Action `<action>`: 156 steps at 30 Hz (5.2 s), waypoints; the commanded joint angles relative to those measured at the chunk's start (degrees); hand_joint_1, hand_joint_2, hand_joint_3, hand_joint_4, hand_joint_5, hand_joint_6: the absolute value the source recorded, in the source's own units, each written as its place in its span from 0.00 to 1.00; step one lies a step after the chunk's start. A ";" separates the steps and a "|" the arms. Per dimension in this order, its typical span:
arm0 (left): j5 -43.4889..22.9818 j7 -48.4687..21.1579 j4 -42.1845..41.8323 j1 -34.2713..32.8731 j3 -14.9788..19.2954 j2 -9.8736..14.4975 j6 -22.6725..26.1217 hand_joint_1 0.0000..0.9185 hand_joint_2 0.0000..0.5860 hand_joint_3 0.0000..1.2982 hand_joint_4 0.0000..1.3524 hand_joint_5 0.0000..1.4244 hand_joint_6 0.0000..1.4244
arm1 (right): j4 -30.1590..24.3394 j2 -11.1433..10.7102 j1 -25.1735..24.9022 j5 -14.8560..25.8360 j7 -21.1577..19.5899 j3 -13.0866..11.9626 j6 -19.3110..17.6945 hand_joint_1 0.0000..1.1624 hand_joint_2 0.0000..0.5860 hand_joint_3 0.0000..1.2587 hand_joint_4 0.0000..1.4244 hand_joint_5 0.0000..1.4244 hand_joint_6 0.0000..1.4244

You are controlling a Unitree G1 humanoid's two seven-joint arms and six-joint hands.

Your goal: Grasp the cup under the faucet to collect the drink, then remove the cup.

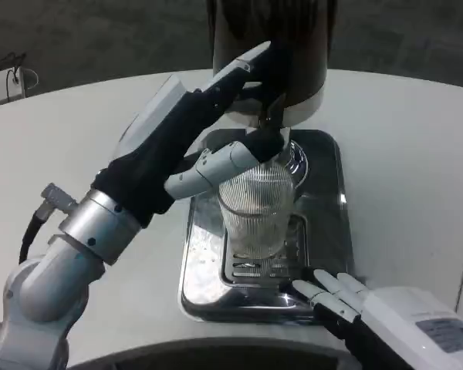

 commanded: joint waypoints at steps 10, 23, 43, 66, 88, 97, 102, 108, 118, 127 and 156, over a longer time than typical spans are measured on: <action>2.28 -6.24 5.32 -4.47 -3.97 2.11 1.71 0.00 0.09 0.10 0.07 0.15 0.20 | -0.37 -0.20 0.65 0.66 -0.80 0.12 0.93 0.42 0.78 0.08 0.00 0.00 0.00; 7.32 -9.02 6.32 -6.40 -8.01 5.56 -0.78 0.00 0.09 0.08 0.04 0.12 0.16 | -0.56 0.31 1.31 2.75 -1.35 -0.59 2.71 0.41 0.79 0.08 0.00 0.00 0.00; 10.90 -9.55 7.87 -8.14 -10.77 7.57 -3.64 0.00 0.05 0.06 0.02 0.09 0.13 | 2.82 4.70 0.59 19.37 -6.95 -6.11 15.83 0.48 0.58 0.00 0.00 0.03 0.03; 10.37 -10.10 8.43 -8.94 -10.77 7.50 -3.85 0.00 0.00 0.06 0.02 0.08 0.12 | 21.44 5.07 -8.05 29.07 -27.44 -3.73 9.97 0.66 0.38 0.00 0.00 0.02 0.04; 9.65 -11.14 8.72 -9.86 -9.95 8.39 -3.69 0.00 0.00 0.06 0.02 0.07 0.11 | 35.77 5.79 -21.23 30.46 -34.70 1.04 9.13 0.69 0.37 0.00 0.00 0.00 0.01; 9.41 -11.10 8.34 -10.26 -9.57 8.79 -3.35 0.00 0.00 0.06 0.02 0.07 0.11 | 40.81 5.74 -25.67 31.84 -36.42 1.31 8.35 0.69 0.37 0.00 0.00 0.00 0.00; 8.66 -10.29 6.91 -9.46 -8.48 8.72 -3.23 0.00 0.00 0.06 0.02 0.07 0.11 | 42.52 5.54 -26.99 32.54 -36.98 1.18 7.95 0.69 0.37 0.00 0.00 0.00 0.00; 6.71 -7.96 5.24 -7.56 -5.80 7.94 -3.48 0.00 0.00 0.06 0.02 0.07 0.11 | 43.54 5.18 -27.71 33.27 -37.11 1.24 7.55 0.69 0.37 0.00 0.00 0.00 0.00; 4.26 -5.69 2.33 -5.30 -1.62 6.92 -3.70 0.00 0.00 0.06 0.02 0.07 0.12 | 44.03 5.11 -28.36 33.69 -37.30 1.55 7.64 0.69 0.37 0.00 0.00 0.00 0.01; 1.28 -6.06 -4.10 -0.85 2.37 7.69 -2.12 0.00 0.01 0.06 0.02 0.08 0.13 | 44.84 5.61 -29.26 33.72 -37.65 2.17 7.83 0.68 0.37 0.00 0.00 0.00 0.01; 0.12 -6.13 -27.67 35.17 16.12 10.37 8.81 0.00 0.03 0.05 0.00 0.04 0.11 | 51.21 6.88 -33.59 35.71 -37.98 3.63 3.79 0.68 0.38 0.00 0.00 0.00 0.02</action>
